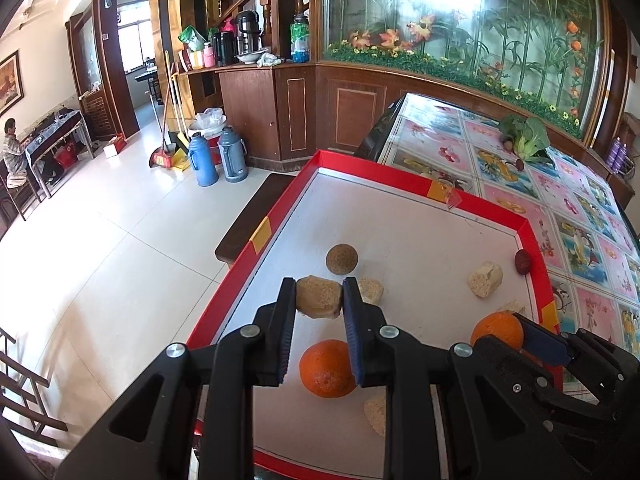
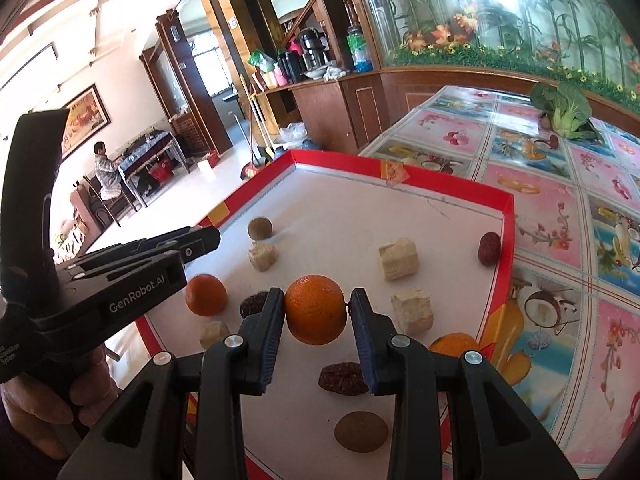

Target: Organize fruits

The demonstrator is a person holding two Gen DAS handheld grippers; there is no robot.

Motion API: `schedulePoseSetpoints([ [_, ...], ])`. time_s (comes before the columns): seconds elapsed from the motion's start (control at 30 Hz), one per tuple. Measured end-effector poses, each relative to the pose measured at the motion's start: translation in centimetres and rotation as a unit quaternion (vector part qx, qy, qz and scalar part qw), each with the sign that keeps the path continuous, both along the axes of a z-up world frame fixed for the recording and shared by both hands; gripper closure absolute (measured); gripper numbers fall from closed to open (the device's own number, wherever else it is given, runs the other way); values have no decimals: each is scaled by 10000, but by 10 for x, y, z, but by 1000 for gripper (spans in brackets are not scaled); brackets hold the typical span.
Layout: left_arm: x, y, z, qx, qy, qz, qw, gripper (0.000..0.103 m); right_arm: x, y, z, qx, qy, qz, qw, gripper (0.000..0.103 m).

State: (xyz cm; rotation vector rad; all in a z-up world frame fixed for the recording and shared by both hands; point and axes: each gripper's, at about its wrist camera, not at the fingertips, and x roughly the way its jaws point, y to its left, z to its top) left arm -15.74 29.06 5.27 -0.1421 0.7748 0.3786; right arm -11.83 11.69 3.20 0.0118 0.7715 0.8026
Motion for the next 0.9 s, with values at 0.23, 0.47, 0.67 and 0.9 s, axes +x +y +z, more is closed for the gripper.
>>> schedulePoseSetpoints([
  [0.23, 2, 1, -10, -1, 175, 15, 9998, 78, 2, 1, -7, -127, 37, -30, 9999, 70],
  [0.47, 5, -3, -14, 94, 300, 30, 9995, 78, 5, -1, -10, -154, 205, -67, 9996, 68],
  [0.67, 3, -5, -12, 224, 329, 138, 9991, 39, 3, -5, -5, -90, 95, -80, 9999, 60],
  [0.9, -3, -17, 5, 427, 136, 206, 9988, 15, 0, -29, 11, 306, -240, -265, 9989, 56],
])
